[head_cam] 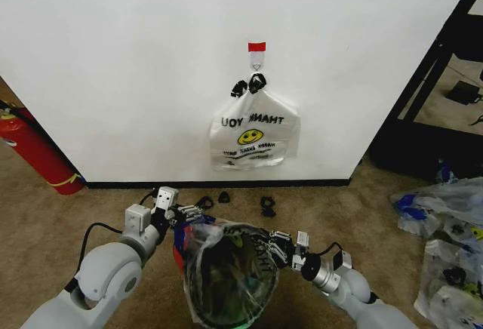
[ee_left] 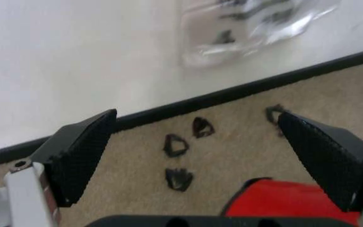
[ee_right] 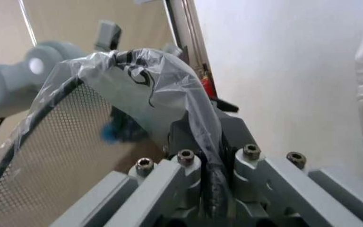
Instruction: Pick up the garbage bag from the wall and place it over the trash bin.
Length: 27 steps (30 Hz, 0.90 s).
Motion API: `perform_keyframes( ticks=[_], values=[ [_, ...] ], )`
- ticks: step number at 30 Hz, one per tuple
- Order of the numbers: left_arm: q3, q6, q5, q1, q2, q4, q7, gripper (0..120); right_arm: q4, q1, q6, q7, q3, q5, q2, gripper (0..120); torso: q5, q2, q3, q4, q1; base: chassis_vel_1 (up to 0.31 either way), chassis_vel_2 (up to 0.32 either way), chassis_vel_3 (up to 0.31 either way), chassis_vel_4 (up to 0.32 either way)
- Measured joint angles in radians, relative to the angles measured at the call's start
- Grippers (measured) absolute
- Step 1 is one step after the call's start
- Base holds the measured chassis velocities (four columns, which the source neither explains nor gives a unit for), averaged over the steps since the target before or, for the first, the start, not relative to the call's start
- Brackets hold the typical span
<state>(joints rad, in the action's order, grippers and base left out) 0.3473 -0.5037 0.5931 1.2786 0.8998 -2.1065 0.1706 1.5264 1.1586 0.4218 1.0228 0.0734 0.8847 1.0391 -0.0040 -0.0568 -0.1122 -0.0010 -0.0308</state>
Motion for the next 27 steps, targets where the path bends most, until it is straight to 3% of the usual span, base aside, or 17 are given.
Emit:
perform_keyframes(
  ticks=[5,10,17,21,27],
  values=[
    [-0.009,0.035,0.002,-0.014,0.014,0.040,-0.001,100,0.002,0.000,0.000,0.000,0.001,0.024,-0.003,0,0.0000,0.000,0.000,0.0001,0.000,0.000,0.000,0.000,0.000],
    [-0.021,0.200,0.012,-0.041,0.041,0.055,0.018,100,-0.017,-0.011,0.012,-0.030,0.003,0.015,-0.004,0,-0.0001,0.000,0.000,-0.0002,0.000,0.000,0.000,0.000,0.000],
    [-0.004,0.185,0.032,0.003,0.038,-0.055,-0.034,100,-0.030,-0.021,0.019,-0.044,0.006,0.012,-0.003,0,0.0002,0.000,0.000,0.0001,0.000,0.000,0.000,0.000,0.000],
    [-0.018,0.171,-0.016,0.023,0.064,-0.063,-0.079,100,-0.028,-0.027,0.018,-0.045,0.006,0.017,-0.006,0,0.0002,0.000,0.000,0.0002,0.000,0.000,0.000,0.000,0.000],
    [-0.030,0.222,-0.212,0.013,0.163,0.054,-0.115,100,0.014,-0.019,0.009,-0.046,0.003,0.024,-0.037,0,0.0000,0.000,0.000,0.0001,0.000,0.000,0.000,0.000,0.000]
  ],
)
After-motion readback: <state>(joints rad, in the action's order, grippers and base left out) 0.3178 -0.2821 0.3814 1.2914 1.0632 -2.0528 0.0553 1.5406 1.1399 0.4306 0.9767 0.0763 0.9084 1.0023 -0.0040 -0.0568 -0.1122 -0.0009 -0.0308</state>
